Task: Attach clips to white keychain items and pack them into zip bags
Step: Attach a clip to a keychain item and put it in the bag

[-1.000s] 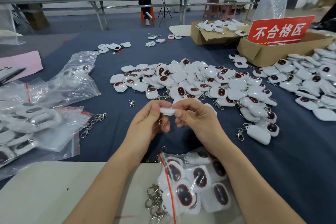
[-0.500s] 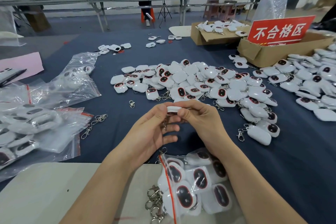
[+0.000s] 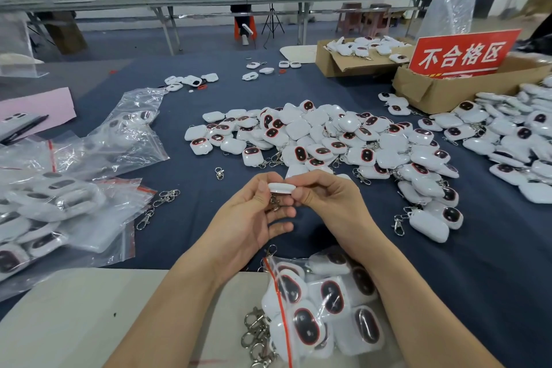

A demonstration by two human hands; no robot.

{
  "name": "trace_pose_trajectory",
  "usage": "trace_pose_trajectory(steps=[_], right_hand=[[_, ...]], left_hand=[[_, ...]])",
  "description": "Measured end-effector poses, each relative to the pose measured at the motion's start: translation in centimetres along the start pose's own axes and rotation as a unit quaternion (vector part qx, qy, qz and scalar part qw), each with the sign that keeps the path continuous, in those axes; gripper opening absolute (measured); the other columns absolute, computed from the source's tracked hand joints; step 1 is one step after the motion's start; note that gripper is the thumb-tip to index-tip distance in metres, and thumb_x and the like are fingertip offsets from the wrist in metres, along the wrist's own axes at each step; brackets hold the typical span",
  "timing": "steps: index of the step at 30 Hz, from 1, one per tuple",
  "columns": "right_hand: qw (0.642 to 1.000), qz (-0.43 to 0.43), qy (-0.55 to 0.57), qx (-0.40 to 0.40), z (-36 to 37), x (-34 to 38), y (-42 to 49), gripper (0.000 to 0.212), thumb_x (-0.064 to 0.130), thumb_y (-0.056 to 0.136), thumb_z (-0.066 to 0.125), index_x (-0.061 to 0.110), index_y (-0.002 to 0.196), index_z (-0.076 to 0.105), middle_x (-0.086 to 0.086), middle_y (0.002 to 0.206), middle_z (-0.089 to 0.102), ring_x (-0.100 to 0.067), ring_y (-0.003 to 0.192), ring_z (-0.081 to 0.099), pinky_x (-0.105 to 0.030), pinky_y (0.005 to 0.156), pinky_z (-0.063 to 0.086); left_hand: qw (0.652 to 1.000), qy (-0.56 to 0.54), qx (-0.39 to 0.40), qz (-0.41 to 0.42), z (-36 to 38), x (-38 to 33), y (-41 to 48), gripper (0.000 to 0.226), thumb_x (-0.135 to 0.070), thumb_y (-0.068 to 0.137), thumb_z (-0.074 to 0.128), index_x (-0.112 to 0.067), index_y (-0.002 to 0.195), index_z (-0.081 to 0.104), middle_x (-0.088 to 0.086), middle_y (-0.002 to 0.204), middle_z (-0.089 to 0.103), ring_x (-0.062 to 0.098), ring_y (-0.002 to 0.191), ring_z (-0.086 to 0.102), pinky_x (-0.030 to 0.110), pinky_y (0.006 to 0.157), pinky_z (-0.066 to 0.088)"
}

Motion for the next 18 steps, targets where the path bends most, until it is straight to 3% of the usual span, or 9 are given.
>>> trace_pose_trajectory(steps=[9, 13, 16, 18], right_hand=[[1.0, 0.004, 0.014, -0.01, 0.1, 0.2, -0.1, 0.019, -0.005, 0.086, 0.069, 0.011, 0.092, 0.075, 0.003, 0.088, 0.077, -0.006, 0.081, 0.07, -0.015, 0.077, 0.052], [1.0, 0.01, -0.002, -0.016, 0.0, 0.0, 0.0, 0.017, 0.0, 0.09, 0.068, 0.015, 0.095, 0.075, -0.005, 0.095, 0.078, -0.013, 0.087, 0.071, -0.021, 0.085, 0.055], [1.0, 0.002, -0.017, -0.008, 0.2, -0.2, 0.1, 0.018, 0.003, 0.093, 0.066, 0.019, 0.099, 0.073, 0.0, 0.097, 0.077, -0.012, 0.091, 0.071, -0.024, 0.087, 0.055], [1.0, -0.005, -0.02, 0.006, 0.6, -0.2, 0.1, 0.017, 0.005, 0.092, 0.069, 0.019, 0.1, 0.072, 0.001, 0.093, 0.077, -0.01, 0.087, 0.071, -0.021, 0.084, 0.054]], left_hand=[[1.0, -0.003, 0.004, 0.017, -0.2, 0.2, 0.1, 0.021, -0.03, 0.099, 0.043, -0.018, 0.101, 0.06, 0.006, 0.083, 0.065, 0.017, 0.076, 0.065, 0.025, 0.064, 0.053], [0.999, 0.011, -0.026, 0.028, -0.1, 0.4, 0.3, 0.023, -0.032, 0.097, 0.048, -0.018, 0.104, 0.064, 0.006, 0.085, 0.068, 0.016, 0.075, 0.065, 0.024, 0.063, 0.054], [0.985, 0.1, -0.108, 0.092, 0.1, 0.9, 0.6, 0.029, -0.035, 0.098, 0.05, -0.014, 0.113, 0.065, 0.003, 0.082, 0.069, 0.014, 0.073, 0.063, 0.026, 0.063, 0.052], [0.953, 0.22, -0.156, 0.14, 0.2, 1.1, 0.5, 0.024, -0.035, 0.1, 0.054, -0.02, 0.114, 0.066, -0.002, 0.081, 0.072, 0.011, 0.074, 0.066, 0.026, 0.068, 0.055]])
Point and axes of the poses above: each hand's wrist, its own y-axis towards the middle knuckle, its own z-axis out of the palm, x = y × z, the point moved 1 cm from there along y, towards the middle knuckle
